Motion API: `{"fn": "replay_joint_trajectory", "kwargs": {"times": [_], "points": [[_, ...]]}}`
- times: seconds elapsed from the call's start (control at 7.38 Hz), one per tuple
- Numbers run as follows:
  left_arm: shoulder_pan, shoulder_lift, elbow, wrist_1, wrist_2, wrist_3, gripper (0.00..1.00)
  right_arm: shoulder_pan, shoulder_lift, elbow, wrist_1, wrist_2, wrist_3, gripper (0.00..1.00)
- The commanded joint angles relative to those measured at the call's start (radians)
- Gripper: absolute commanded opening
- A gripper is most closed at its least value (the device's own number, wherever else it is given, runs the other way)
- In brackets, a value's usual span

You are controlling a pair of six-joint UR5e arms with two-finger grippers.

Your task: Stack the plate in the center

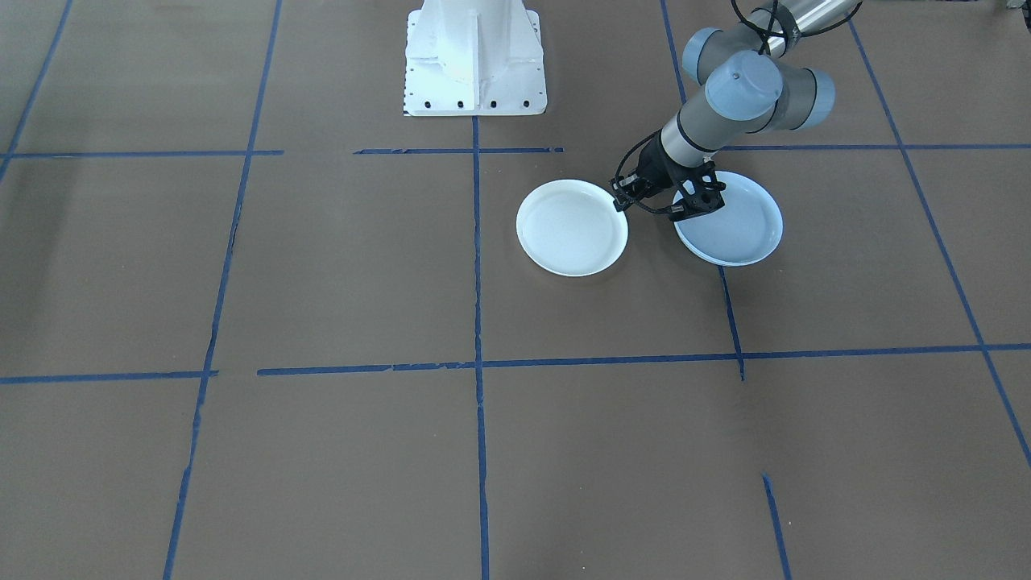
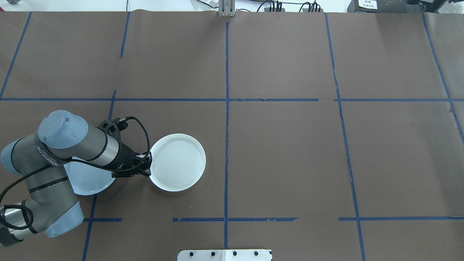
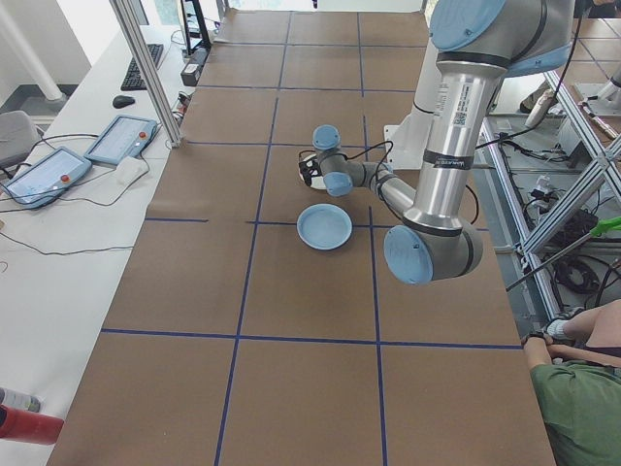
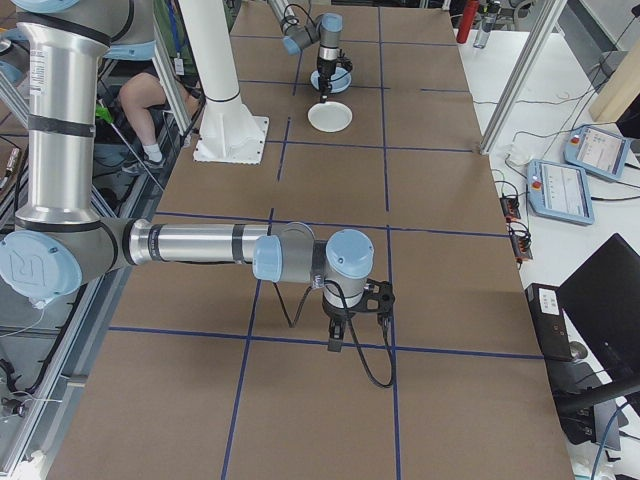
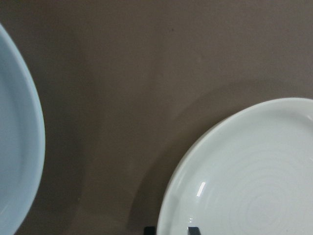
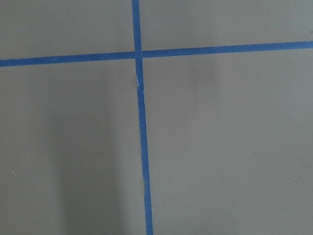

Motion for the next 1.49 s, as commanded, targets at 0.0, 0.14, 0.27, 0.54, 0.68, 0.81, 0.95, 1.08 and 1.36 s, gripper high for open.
{"fn": "replay_joint_trajectory", "kwargs": {"times": [0.0,0.14,0.27,0.54,0.68,0.81,0.95,1.08,1.36], "points": [[-0.008,0.004,-0.021,0.0,-0.01,0.001,0.0,0.0,0.0,0.0,0.0,0.0,0.0,1.0],[-0.011,0.011,-0.047,-0.001,-0.012,0.003,0.0,0.0,0.0,0.0,0.0,0.0,0.0,1.0],[-0.022,0.04,-0.093,-0.003,-0.018,0.009,0.0,0.0,0.0,0.0,0.0,0.0,0.0,1.0],[-0.1,0.129,-0.148,-0.026,-0.094,0.108,0.0,0.0,0.0,0.0,-0.001,0.0,0.0,1.0],[-0.143,0.178,-0.151,-0.074,-0.098,0.174,0.0,0.002,0.0,0.0,0.0,0.0,0.0,1.0],[-0.193,0.247,-0.147,-0.125,-0.16,0.265,0.0,0.0,0.0,0.0,0.0,0.0,0.0,1.0],[-0.261,0.293,-0.141,-0.153,-0.221,0.354,0.0,0.0,0.0,0.0,0.0,0.0,0.0,1.0],[-0.302,0.335,-0.132,-0.158,-0.246,0.437,0.0,0.002,0.0,0.0,0.0,0.0,0.0,1.0],[-0.414,0.358,-0.051,-0.159,-0.373,0.622,0.0,0.0,0.0,0.0,0.0,0.0,0.0,1.0]]}}
